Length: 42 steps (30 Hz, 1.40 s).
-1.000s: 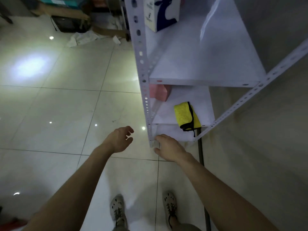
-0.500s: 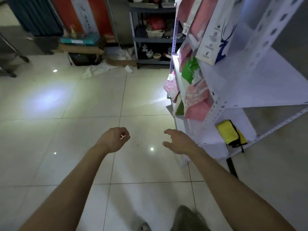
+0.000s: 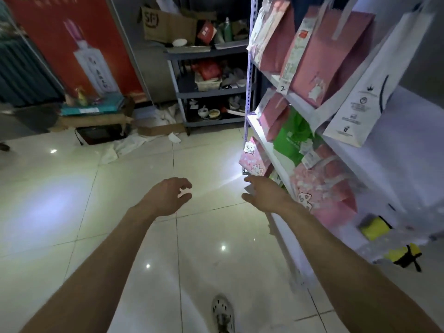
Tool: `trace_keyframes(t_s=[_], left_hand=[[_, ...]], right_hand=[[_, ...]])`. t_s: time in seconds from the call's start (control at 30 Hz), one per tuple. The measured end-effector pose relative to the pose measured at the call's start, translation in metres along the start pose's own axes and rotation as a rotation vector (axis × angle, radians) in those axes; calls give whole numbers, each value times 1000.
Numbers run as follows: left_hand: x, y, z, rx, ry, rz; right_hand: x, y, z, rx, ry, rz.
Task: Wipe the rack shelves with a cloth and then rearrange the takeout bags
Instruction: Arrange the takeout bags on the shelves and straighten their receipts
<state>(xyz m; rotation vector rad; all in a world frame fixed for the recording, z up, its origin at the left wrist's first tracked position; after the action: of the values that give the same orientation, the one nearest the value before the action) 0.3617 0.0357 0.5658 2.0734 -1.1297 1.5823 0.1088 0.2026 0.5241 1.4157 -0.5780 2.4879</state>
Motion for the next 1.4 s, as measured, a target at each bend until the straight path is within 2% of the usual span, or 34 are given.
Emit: trace_keyframes(t_s=[0.17,0.37,0.53,0.6,0.67,0.87,1.03,1.17,1.4], left_hand=[[69,112,34,-78,64,21],[125,244,20,-287,83,26],[157,348,-25,-533,58,65],[168,375,-51,-631,57,85],[179,392,-78,-751,75,119],[196,419,-145,-1039,163,168],[201,425,-179,-1125,128,193],[204,438,-188,-1124,34,234],[206,469,-181,-1103,59,220]], right_hand=[[43,87,37,-72,63,-72],[115,140,44,-191,94,-268],[156,161,39,-359,96,-395],[171,160,39,-449,97,-495],[181,150,44,-562,111,-600],[186,126,55,-781,138,-748],[193,116,57,-899,119,-805],[198,122,52,-918,100,-801],[207,159,33,-889,112,-768]])
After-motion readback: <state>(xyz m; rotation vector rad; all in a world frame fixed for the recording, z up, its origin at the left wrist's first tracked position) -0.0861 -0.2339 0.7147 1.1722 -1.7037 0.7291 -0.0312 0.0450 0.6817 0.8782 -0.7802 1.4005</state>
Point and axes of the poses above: each hand's wrist, its own y-axis towards the middle knuckle, its own x-axis out of the back of the hand, z = x × y, the point moved 4 cm from there along y, towards the middle knuckle
